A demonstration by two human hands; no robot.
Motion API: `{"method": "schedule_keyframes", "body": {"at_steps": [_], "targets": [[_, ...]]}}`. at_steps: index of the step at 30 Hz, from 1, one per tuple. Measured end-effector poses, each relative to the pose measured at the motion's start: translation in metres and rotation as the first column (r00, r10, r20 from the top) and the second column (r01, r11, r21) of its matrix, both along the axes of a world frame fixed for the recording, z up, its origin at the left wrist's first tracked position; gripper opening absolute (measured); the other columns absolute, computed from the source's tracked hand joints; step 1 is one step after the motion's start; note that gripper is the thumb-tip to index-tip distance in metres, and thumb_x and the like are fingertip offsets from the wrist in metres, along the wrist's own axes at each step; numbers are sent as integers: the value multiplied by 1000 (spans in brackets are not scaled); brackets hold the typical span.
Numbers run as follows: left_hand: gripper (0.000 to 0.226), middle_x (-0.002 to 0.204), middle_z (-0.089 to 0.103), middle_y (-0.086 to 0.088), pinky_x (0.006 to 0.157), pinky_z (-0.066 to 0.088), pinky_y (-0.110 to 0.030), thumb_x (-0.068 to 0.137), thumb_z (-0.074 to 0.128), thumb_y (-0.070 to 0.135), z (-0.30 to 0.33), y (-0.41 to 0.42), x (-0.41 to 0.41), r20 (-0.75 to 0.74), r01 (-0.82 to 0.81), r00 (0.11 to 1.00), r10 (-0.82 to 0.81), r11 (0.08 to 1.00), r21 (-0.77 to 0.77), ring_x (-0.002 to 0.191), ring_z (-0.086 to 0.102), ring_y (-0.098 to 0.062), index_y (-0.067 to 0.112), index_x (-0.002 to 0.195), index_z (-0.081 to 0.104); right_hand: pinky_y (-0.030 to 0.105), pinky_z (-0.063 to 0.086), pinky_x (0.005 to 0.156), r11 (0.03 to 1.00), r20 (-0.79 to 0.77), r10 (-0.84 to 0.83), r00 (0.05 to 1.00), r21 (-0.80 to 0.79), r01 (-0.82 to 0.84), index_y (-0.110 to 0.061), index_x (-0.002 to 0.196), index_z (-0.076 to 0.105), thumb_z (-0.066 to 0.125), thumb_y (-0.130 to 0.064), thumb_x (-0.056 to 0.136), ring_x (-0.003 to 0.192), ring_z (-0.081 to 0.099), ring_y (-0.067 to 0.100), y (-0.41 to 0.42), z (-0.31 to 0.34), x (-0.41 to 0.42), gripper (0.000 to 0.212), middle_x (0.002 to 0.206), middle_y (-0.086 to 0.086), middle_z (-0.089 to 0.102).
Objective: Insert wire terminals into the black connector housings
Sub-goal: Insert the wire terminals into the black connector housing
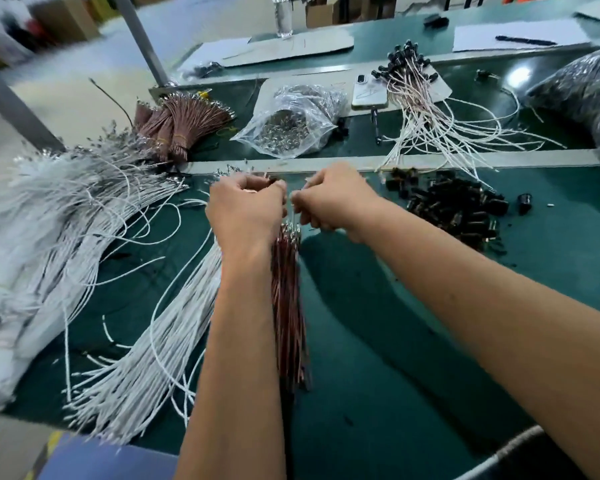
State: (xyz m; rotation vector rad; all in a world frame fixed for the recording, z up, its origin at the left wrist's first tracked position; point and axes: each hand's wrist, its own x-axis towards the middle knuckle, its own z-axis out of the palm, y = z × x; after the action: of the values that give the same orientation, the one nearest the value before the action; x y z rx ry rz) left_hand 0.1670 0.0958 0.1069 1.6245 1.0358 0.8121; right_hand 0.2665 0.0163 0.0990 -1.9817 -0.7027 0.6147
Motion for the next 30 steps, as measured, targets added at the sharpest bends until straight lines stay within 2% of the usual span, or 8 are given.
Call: {"method": "schedule_keyframes", "body": {"at_steps": [2,4,8,12,17,20,26,30], "targets": [[13,76,75,-5,84,60,-41,70,82,24,1,19,-17,-161,-71,983,90,990,118,81,74,-29,21,68,69,39,63,73,993,106,37,994,-115,-25,0,90,78,66,-16,92,79,72,30,38,2,-11,20,92,18,77],[12,81,75,-2,88,57,-37,72,79,25,2,31,-32,-309,-98,935,174,965,245,86,73,-25,25,69,68,35,62,81,987,190,49,981,-162,-18,-5,93,74,66,-21,91,92,73,27,65,5,-22,18,100,13,75],[19,91,75,-5,90,54,-32,78,79,22,5,38,-45,-431,-95,879,203,961,259,96,70,-27,27,66,65,25,52,75,977,238,-10,971,-205,60,-12,81,57,69,-20,89,95,64,23,93,6,-34,17,95,7,63],[9,90,75,-7,91,55,-35,73,81,28,4,32,-48,-440,-46,886,145,972,229,94,70,-28,23,78,75,34,54,92,982,7,46,999,-182,-43,-16,67,46,64,-12,96,79,55,18,92,14,-33,35,75,1,51],[15,94,74,-7,86,54,-33,76,77,28,8,30,-43,-458,1,879,134,959,283,97,68,-31,21,89,78,28,41,45,993,-185,-112,976,-65,102,-7,77,52,57,-8,93,55,52,22,96,13,-38,16,67,11,58],[5,83,75,-10,85,60,-41,74,78,17,16,31,-42,-395,55,918,21,982,180,84,73,-33,18,79,75,33,44,60,987,-165,-140,976,53,150,-4,78,53,60,-15,89,72,57,28,93,20,-35,18,90,22,69],[13,76,76,-13,48,48,-19,78,84,5,44,9,-35,-172,296,937,-305,952,-74,49,64,-13,5,83,73,23,39,40,900,-353,-147,924,339,273,1,81,57,54,2,98,48,49,15,42,62,8,17,67,12,56],[17,81,78,-9,48,49,-16,79,82,10,71,-18,-23,-34,486,868,-495,863,-140,53,64,-8,3,93,73,18,39,43,772,-460,-118,880,514,373,-1,83,55,54,4,101,50,49,10,-10,83,41,18,71,8,54]]}}
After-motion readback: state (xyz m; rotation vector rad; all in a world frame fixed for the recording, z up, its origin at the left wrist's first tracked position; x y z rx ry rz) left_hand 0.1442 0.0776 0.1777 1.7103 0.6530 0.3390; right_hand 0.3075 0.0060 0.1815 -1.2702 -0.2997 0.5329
